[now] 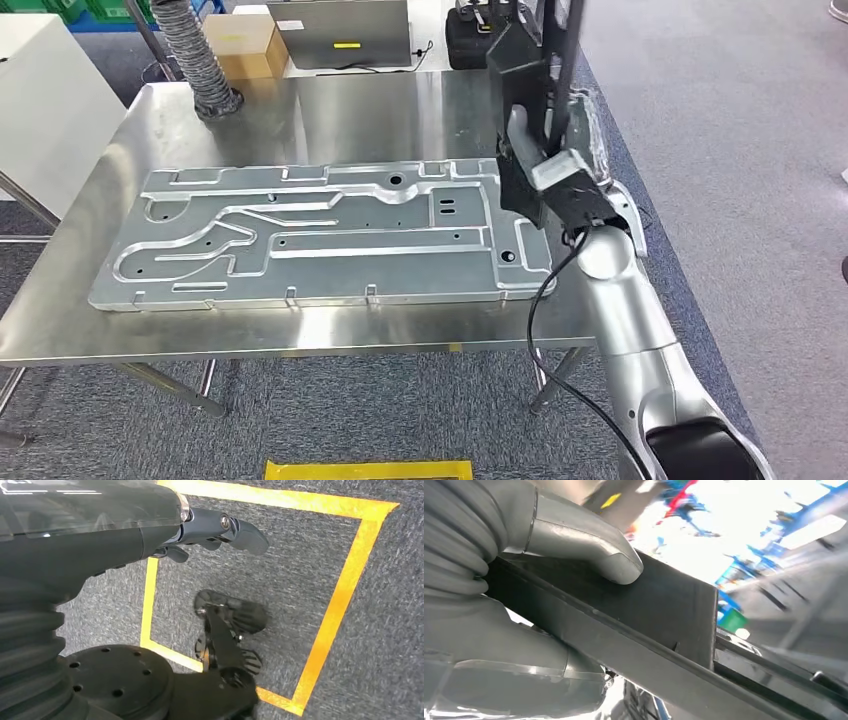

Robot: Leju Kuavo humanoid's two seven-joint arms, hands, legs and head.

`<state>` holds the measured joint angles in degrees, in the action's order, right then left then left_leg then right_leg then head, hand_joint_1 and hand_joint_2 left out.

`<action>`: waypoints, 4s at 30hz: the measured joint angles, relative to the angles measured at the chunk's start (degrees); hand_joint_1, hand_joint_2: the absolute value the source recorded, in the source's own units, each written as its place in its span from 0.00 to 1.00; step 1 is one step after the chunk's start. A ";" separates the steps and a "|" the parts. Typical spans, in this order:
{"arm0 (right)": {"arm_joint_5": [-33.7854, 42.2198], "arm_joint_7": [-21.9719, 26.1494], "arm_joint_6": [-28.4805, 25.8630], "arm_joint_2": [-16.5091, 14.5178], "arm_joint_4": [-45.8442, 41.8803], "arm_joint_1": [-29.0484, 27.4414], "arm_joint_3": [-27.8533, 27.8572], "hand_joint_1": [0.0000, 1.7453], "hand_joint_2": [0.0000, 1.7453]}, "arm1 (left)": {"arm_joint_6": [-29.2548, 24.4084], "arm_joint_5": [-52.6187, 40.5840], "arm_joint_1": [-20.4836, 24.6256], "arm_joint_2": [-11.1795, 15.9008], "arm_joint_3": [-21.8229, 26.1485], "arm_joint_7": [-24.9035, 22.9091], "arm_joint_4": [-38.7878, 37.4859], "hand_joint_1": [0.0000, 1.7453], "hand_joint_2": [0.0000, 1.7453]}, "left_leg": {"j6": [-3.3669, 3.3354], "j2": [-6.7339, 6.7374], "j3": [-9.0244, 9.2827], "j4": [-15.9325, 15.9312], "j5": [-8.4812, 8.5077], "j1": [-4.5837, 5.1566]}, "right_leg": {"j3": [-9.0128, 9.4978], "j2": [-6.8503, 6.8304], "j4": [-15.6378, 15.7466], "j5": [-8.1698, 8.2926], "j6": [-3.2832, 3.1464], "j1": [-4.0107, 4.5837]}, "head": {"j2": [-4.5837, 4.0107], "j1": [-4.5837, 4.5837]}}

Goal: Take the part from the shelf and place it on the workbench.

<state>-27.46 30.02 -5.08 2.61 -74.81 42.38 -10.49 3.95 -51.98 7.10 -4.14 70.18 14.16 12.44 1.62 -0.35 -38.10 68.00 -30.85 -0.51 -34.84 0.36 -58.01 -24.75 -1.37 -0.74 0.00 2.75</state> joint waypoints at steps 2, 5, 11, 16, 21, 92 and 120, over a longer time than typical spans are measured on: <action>-5.61 -1.94 -1.84 -0.36 3.62 2.26 -2.47 1.00 1.00 | 0.01 -0.01 -0.03 0.01 0.00 -0.01 0.00 0.00 1.00 | 0.22 0.00 -3.42 6.03 -1.64 -0.11 | 0.05 0.02 -0.05 -0.10 -0.13 0.16 | 0.00 0.00; -12.89 -4.51 -4.00 -1.32 7.20 4.52 -6.20 1.00 1.00 | 0.01 -0.11 0.03 0.05 0.00 -0.02 0.00 0.00 1.00 | -0.38 0.00 -1.37 0.05 3.30 -0.04 | 0.45 0.02 -0.09 -0.38 -0.17 0.44 | 0.00 0.00; -25.83 -9.53 -4.96 -3.80 12.81 8.18 -13.90 1.00 1.00 | 0.04 -0.45 0.43 0.18 -0.03 -0.30 0.00 0.00 1.00 | -2.02 0.03 3.61 -10.78 7.06 0.49 | 0.67 0.02 -0.01 -0.75 1.05 0.66 | 0.00 0.00; -33.82 -12.06 -4.47 -6.53 19.19 9.98 -19.69 1.00 1.00 | 0.09 -0.71 0.88 0.09 -0.09 -0.55 0.00 0.00 1.00 | -2.93 0.13 4.13 -11.58 7.34 0.05 | -5.53 -0.08 -12.92 -7.08 2.16 0.43 | 0.00 -0.01; -37.98 -13.81 -3.36 -9.31 26.17 10.89 -23.81 1.00 1.00 | 0.08 -0.66 0.73 -0.06 -0.09 -0.69 0.00 0.00 1.00 | -2.49 -0.14 4.26 -10.78 6.57 0.03 | -4.16 -0.22 -7.79 -1.91 2.12 0.03 | 0.00 0.00; -43.05 -15.50 -7.07 -11.99 54.49 12.98 -31.56 0.00 0.00 | 0.06 -3.72 1.11 -0.51 -4.35 -0.34 -0.02 0.00 0.00 | 0.47 0.18 -0.84 0.40 0.61 -0.34 | 0.69 -0.18 0.52 0.12 -0.31 0.35 | 0.00 0.00; -22.14 -1.91 -33.50 3.20 -3.93 -8.44 -0.95 0.00 0.00 | 1.10 1.72 -0.74 0.05 -3.44 3.49 -0.02 0.00 0.00 | -1.02 -0.24 3.97 -8.77 4.65 0.16 | 0.77 -0.50 0.45 -0.17 0.47 0.50 | 0.00 0.00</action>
<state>-49.60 28.11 -38.58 5.80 -78.74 33.95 -11.44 5.05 -50.25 6.35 -4.09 66.74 17.64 12.42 0.59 -0.59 -34.13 59.23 -26.19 -0.35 -34.08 -0.14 -57.56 -24.92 -0.90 -0.24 0.00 2.75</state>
